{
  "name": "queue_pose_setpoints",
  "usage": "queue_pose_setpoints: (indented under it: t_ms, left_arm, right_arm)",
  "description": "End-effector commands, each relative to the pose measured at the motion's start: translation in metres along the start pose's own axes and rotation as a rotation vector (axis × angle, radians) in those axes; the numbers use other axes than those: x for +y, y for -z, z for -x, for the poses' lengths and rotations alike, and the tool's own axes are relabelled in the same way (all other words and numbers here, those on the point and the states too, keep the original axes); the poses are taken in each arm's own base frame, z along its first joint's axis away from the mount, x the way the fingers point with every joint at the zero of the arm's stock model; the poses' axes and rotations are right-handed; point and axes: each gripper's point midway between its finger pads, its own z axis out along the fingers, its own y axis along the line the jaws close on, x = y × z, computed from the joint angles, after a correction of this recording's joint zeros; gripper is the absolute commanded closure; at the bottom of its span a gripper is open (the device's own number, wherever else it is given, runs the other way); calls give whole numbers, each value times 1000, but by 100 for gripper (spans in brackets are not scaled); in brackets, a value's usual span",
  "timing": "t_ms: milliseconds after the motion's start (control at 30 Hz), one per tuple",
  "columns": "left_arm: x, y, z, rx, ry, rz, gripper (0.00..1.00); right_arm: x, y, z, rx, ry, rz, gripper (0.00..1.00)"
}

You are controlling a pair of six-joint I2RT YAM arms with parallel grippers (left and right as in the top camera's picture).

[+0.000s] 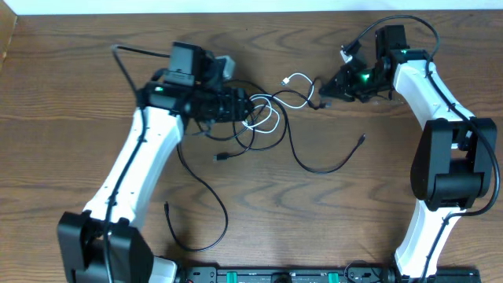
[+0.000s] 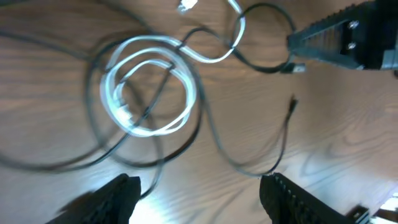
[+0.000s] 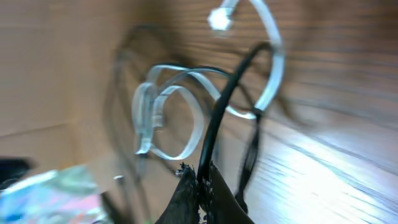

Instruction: Untangle cables

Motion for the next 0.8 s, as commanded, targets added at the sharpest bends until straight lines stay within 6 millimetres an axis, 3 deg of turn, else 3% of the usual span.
queue_pose_setpoints:
  t_ms: [0,167,433,533,667,767]
  left_arm:
    - [-30,-15,-1,2,50,-55,33]
    - [-59,-31,8,-44,123,-94,34]
    - [-36,-64,8,-88,372,69,34]
    - [-28,-86,4,-57,465,78,34]
    - [-42,-105,10,-3,546,-65,34]
    - [-53,-108,23,-3,609,-160,34]
  right_arm:
    - [54,16,2,0,56,243,99]
    - [70,20,5,-1,62,335,99]
    - [76,23,8,-9,82,369,99]
    - [91,29,8,-3,118,457,99]
    - [100,34,8,3,133,514,99]
    - [100,34,8,4,132,514,99]
